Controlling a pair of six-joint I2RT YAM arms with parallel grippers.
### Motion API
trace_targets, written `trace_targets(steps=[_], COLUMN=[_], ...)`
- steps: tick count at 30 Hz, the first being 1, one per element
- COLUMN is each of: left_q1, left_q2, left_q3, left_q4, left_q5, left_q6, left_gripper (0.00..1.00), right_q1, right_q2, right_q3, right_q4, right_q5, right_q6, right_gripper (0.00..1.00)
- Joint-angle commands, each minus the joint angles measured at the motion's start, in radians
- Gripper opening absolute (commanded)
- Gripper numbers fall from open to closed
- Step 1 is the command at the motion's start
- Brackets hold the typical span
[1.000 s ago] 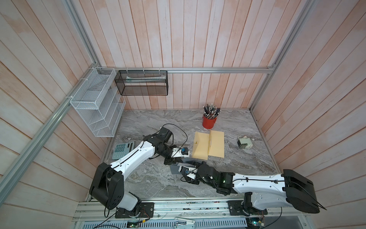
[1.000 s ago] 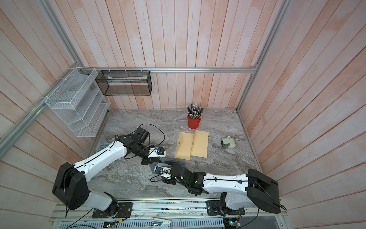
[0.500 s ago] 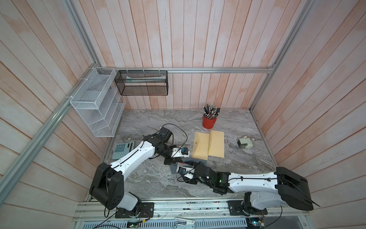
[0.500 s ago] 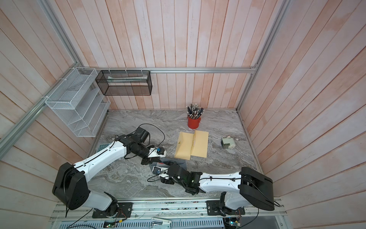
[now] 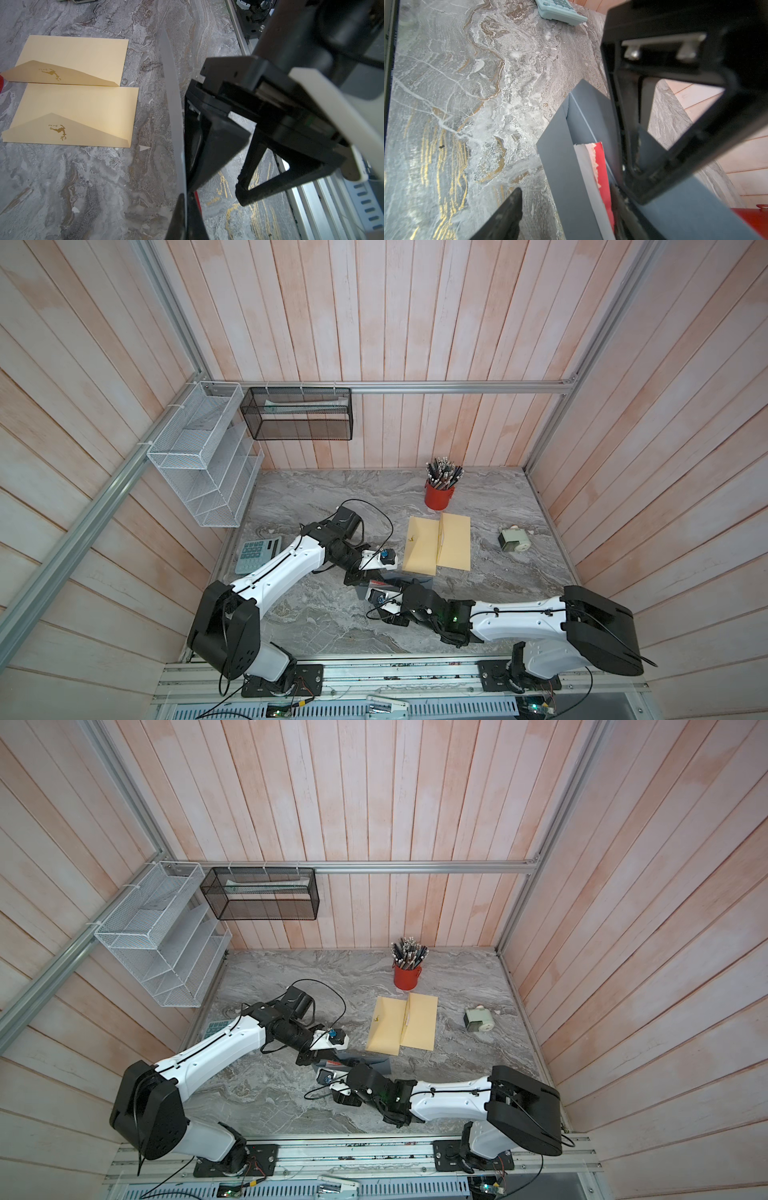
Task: Fold the letter paper in half and place it into the envelope
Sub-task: Place the letter paper in the envelope.
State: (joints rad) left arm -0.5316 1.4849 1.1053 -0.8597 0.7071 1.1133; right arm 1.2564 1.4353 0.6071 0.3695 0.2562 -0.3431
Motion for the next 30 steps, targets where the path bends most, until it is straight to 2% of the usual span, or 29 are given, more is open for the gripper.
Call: trace_targets(steps=[1,8,14,30], left_q1=[-0.005,-0.005,-0.004,-0.005], left_q2=[0.002,0.003,0.006,0.01], left_q3=[0.012,0.01,0.012,0.012], left_q4=[-0.019,-0.019,-0.023,-0.023], left_q5=[0.056,0.053,0.053,0.052], left_q6=[-0.007,-0.007,-0.007,-0.009], left_gripper=[0.0,0.0,0.0,0.0], right_q1=[0.002,0.002,0.005,0.034], right_q2=[-0.007,-0.128,-0.205,-0.111], right_q3=[0.019,-0.005,-0.034,-0.032], right_q4=[0.008,-0.05,-0.077,-0.019], right_q5=[0.005,0.017,-0.033,-0.033], right_q6=[0.028,0.05,0.069,0.089], right_gripper=[0.68,0.69,0.69,0.69])
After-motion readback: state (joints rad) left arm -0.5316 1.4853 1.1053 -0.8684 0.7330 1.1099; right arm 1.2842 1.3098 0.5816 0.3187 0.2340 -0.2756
